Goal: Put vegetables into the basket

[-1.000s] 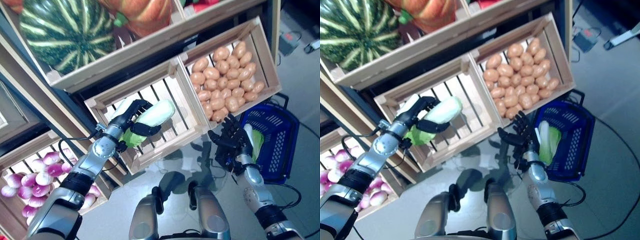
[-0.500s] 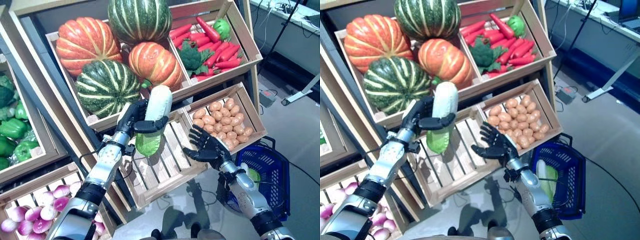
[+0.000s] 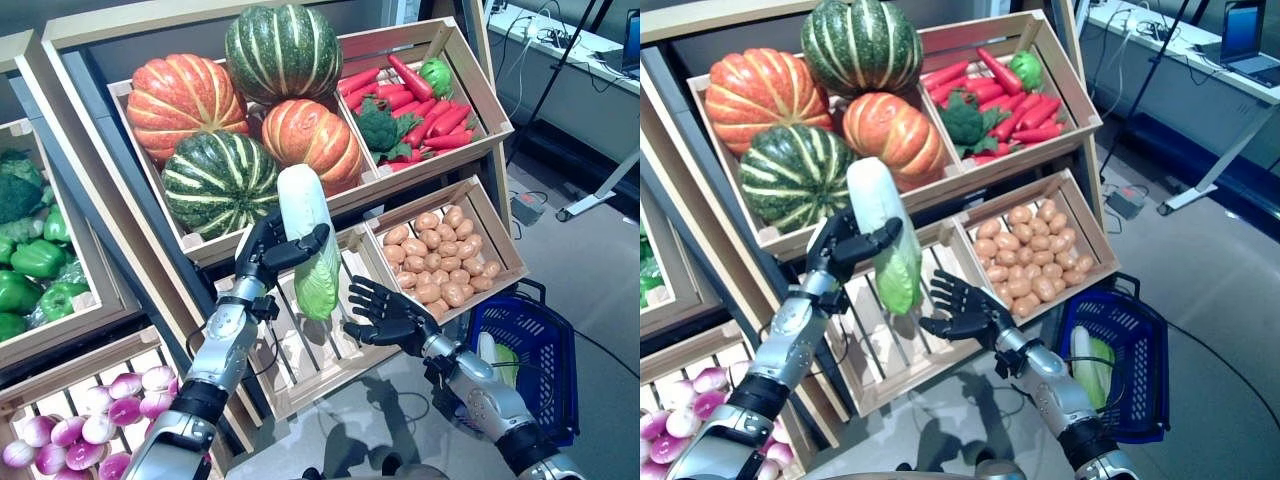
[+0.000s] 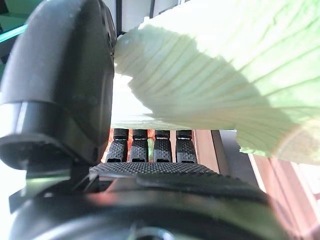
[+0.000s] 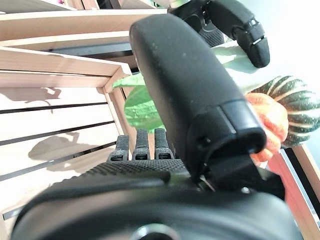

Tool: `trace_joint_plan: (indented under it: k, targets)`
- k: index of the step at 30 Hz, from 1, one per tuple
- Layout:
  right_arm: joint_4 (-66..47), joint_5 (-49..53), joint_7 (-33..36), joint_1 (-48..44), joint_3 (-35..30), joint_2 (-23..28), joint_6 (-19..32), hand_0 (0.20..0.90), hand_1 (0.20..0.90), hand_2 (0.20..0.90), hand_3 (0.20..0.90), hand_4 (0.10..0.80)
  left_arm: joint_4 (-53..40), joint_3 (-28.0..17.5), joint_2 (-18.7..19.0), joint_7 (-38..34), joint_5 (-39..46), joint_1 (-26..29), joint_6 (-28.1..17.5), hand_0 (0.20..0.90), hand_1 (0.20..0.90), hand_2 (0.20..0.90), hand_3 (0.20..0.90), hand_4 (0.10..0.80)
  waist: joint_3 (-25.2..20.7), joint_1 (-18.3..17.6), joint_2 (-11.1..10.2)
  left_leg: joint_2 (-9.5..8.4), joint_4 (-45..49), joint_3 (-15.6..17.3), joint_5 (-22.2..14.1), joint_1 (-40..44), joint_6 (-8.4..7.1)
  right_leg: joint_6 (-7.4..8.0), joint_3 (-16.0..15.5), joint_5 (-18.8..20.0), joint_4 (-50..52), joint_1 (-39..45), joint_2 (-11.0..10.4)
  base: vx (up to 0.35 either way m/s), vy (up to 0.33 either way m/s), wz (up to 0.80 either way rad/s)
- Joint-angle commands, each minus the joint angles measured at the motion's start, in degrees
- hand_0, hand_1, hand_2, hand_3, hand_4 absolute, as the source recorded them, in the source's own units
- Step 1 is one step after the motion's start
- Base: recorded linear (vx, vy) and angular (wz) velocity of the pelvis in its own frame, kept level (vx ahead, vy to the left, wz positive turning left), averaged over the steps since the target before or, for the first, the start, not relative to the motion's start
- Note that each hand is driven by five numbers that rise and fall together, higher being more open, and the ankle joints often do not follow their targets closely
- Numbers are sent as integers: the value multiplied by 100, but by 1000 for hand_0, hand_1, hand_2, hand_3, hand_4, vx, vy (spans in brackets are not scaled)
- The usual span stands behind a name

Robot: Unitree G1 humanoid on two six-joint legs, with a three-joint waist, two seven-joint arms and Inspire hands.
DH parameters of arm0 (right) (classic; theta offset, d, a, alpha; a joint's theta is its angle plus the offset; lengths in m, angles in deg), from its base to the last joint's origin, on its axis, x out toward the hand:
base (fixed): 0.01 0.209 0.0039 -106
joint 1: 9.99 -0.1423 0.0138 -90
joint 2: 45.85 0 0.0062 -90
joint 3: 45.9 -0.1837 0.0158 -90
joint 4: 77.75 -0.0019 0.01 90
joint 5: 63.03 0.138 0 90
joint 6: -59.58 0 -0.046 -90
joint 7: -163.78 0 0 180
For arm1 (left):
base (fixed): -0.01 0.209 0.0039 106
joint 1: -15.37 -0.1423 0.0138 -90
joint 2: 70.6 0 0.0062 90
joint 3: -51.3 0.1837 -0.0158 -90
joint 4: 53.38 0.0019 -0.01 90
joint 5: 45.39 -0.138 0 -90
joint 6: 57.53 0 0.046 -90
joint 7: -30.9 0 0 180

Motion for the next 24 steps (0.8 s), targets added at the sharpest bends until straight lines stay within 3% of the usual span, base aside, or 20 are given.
trace_joint_plan:
  k: [1, 11, 24]
  targets:
    - [-607, 424, -131, -195, 8, -295, 483, 900, 900, 900, 900, 800, -250, 0, -66, 127, 99, 566, -568, 300, 300, 300, 300, 400, -616, 60, 10, -217, 8, -75, -438, -68, 81, -254, -84, -178, 10, 17, 136, 0, 0, 0]
    - [-1193, -1342, 1504, -353, -48, -60, 938, 900, 900, 900, 900, 800, -644, 276, -125, 251, -141, 277, -649, 300, 300, 300, 300, 400, -577, 99, -34, -213, 8, -101, -473, -3, 114, -260, -12, -193, 10, 73, 155, 0, 0, 0]
    - [-1700, -2388, 2725, -617, 57, -17, 643, 900, 900, 900, 900, 800, -1044, 422, -280, -95, -269, 186, -763, 300, 300, 300, 300, 400, -528, 174, -32, -232, 8, -145, -513, 41, 139, -239, -14, -196, 10, 122, 131, 0, 0, 0]
